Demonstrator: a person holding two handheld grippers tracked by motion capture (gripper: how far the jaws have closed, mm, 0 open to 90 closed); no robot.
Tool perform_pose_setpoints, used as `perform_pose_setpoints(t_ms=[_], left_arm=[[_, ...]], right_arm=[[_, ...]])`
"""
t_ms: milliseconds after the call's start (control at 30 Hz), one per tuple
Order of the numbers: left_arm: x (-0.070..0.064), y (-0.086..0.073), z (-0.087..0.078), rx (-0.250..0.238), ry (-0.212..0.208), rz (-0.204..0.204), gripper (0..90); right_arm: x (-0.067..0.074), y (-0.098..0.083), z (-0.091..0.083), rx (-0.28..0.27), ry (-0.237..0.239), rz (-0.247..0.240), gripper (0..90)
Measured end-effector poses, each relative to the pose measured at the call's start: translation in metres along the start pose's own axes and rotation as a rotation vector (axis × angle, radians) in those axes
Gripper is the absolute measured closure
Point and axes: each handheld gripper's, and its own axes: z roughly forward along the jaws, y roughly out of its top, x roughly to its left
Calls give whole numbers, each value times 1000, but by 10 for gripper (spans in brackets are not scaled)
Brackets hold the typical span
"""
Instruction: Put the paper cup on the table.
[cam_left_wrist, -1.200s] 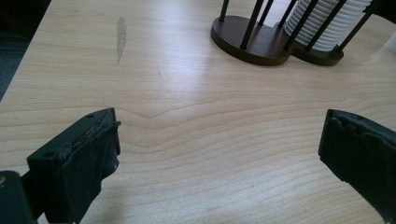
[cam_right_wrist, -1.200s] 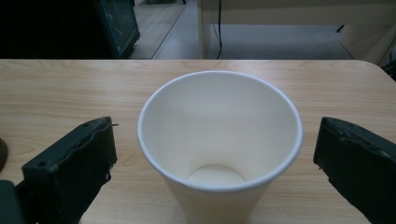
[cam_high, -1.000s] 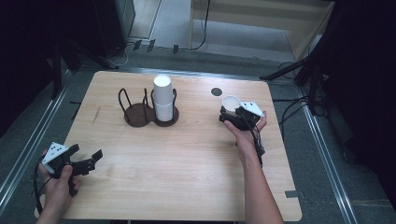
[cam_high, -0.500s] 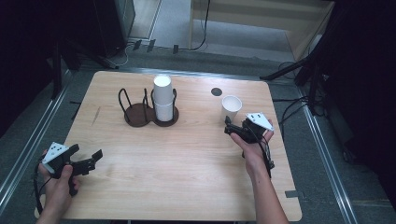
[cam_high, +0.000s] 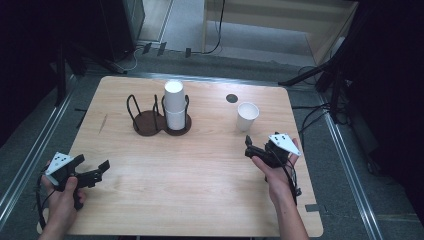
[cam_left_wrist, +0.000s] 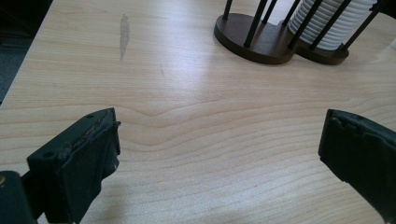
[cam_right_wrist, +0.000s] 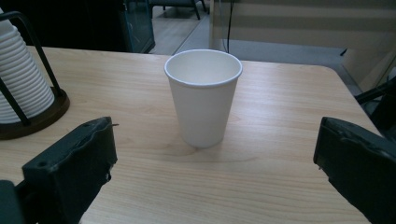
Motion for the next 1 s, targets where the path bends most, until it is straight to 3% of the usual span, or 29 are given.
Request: perform_pose_setpoints(t_ms=[233, 500, 1000], left_arm=[[0, 0, 0, 0, 0, 2, 0], [0, 0, 0, 6, -5, 2, 0], [0, 0, 1, 13, -4, 2, 0]], right_arm=[[-4, -11, -12, 3, -12, -17, 0], [-15, -28, -24, 25, -14, 21, 0], [-32, -50, -52, 56, -37, 3, 0]])
